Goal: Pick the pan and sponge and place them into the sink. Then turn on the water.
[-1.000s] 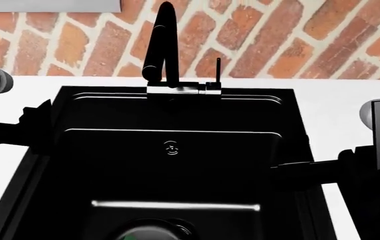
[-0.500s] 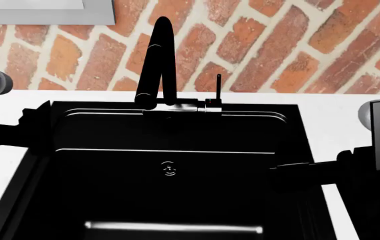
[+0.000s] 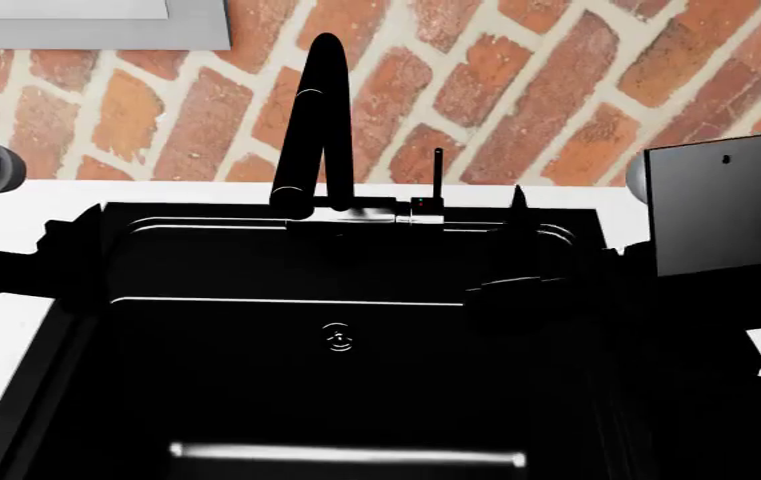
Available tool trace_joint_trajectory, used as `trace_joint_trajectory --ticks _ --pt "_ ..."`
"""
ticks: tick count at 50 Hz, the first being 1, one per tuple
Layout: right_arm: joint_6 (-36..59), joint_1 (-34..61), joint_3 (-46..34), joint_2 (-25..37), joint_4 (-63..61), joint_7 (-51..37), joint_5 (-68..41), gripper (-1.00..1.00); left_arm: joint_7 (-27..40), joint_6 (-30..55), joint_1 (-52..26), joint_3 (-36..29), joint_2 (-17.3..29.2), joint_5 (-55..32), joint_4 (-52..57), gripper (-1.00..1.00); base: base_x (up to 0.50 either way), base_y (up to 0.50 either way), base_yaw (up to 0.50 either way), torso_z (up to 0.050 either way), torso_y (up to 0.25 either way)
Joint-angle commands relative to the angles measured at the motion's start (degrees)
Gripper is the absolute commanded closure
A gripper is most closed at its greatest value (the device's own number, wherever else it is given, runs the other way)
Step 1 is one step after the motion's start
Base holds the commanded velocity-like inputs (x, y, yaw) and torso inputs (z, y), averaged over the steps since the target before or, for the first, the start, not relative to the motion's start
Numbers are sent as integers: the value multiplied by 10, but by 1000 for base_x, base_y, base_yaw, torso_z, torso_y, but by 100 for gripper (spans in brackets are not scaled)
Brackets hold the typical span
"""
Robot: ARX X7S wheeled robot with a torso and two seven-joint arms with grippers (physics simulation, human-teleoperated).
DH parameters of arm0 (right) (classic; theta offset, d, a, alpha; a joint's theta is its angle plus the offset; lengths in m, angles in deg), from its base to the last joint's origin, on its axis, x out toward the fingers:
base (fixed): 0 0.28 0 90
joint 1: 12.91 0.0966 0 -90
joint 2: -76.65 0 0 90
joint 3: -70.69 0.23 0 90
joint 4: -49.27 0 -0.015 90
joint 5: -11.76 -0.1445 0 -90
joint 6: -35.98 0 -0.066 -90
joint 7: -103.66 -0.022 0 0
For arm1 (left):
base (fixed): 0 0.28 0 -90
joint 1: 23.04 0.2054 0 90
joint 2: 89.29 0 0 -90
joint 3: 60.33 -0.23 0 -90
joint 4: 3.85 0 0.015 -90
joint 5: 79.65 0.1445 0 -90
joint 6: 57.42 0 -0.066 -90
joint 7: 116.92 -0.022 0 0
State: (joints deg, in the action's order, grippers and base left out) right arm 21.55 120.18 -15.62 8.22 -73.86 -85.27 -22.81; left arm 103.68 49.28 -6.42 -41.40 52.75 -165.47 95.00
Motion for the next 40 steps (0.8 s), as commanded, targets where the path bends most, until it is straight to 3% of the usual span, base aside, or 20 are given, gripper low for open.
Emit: trace_joint_trajectory --ticks 1,12,25,26,27,40 --pt "-96 16 -94 -37 89 9 52 -100 -2 -6 3 12 2 1 6 -100 0 0 0 0 0" --pt "-210 39 -160 -58 223 42 102 -100 -1 -12 7 14 4 9 8 -100 0 0 0 0 0" --pt "-273 47 -168 -85 305 33 126 -100 6 -14 13 16 14 5 20 -100 0 0 0 0 0" --pt "-345 76 -178 -110 391 31 156 -100 7 -15 13 17 11 4 16 -100 0 0 0 0 0" --pt "-356 83 -183 -113 434 36 160 -100 8 -15 13 18 13 3 19 -100 0 0 0 0 0" --pt "-401 127 -194 -137 540 42 171 -100 10 -17 16 21 23 3 26 -100 0 0 0 0 0"
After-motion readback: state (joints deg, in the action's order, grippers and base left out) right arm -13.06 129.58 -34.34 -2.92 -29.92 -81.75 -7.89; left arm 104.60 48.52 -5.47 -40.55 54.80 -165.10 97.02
